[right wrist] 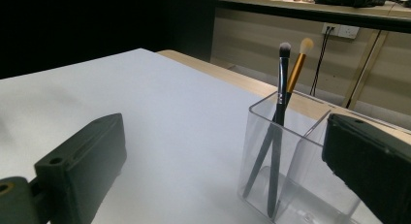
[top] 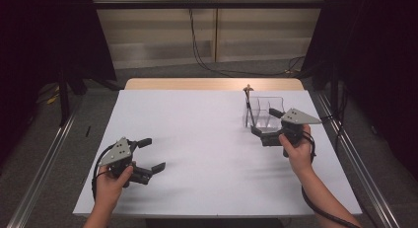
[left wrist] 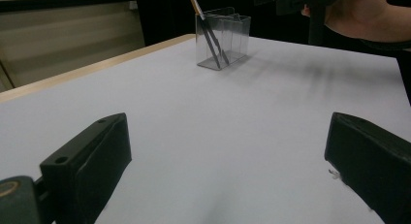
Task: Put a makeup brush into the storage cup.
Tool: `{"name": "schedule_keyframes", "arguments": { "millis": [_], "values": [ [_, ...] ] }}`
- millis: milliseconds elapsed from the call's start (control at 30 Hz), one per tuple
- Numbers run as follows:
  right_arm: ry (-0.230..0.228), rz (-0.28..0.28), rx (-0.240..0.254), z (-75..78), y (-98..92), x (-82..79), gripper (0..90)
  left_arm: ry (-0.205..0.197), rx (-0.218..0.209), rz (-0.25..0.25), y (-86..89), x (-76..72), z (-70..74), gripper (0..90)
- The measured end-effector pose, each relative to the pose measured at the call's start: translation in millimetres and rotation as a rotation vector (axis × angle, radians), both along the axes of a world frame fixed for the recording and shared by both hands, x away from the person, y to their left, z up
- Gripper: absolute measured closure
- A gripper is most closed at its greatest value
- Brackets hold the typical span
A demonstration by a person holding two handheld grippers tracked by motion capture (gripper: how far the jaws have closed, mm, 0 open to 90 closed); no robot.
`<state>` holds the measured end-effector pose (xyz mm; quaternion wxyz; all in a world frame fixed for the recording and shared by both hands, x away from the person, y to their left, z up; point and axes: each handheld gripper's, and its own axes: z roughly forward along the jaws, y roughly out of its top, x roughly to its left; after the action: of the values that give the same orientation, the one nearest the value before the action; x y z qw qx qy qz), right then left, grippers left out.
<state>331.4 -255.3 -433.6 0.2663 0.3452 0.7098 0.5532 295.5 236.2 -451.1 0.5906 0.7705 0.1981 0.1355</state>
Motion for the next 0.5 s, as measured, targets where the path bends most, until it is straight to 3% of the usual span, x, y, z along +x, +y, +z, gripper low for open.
{"name": "schedule_keyframes", "arguments": {
  "millis": [500],
  "values": [
    [0.015,0.003,-0.011,-5.5,-4.3,-8.6,1.6,0.002,-0.004,0.008,0.7,-0.7,0.5,2.8]
  ]
}}
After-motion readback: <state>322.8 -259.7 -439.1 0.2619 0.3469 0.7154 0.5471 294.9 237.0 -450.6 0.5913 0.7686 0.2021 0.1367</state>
